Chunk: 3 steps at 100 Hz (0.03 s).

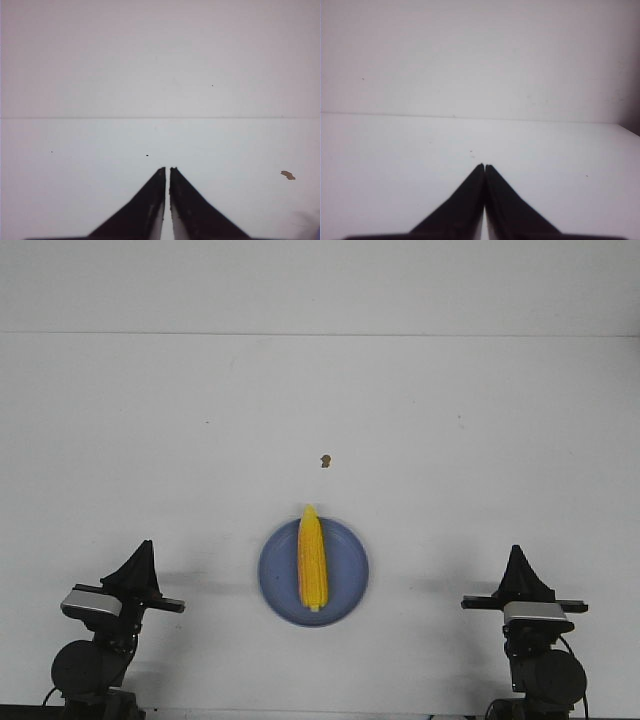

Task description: Place corn on plate with both arms

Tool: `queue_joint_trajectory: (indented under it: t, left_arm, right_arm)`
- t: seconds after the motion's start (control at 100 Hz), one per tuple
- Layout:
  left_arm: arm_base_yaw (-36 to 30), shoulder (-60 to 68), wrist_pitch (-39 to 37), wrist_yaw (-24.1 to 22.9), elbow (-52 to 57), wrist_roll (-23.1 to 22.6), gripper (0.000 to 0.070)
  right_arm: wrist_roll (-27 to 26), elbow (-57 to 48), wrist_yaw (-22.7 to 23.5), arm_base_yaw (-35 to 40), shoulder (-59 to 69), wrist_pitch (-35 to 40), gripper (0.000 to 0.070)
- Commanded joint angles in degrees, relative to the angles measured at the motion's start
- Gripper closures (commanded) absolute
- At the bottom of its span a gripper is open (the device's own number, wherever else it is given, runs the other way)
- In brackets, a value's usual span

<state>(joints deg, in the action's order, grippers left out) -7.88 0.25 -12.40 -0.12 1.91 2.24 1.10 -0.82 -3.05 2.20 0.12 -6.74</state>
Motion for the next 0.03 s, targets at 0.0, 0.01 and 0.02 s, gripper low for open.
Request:
queue_joint_trajectory:
  t: [0.0, 0.01, 0.02]
  left_arm:
    - [0.0, -0.1, -0.6, -0.1, -1.1, -0.1, 0.0688]
    - [0.0, -0.1, -0.6, -0.1, -1.1, -0.1, 0.0688]
    - [0.0, -0.1, -0.6, -0.1, -1.1, -0.1, 0.0688]
  right_arm:
    - [0.2, 0.1, 0.0, 0.0, 0.0, -0.7, 0.0700]
    - [0.2, 0.1, 0.0, 0.0, 0.0, -0.7, 0.0700]
    - [0.2, 0.1, 0.0, 0.0, 0.0, -0.6, 0.0700]
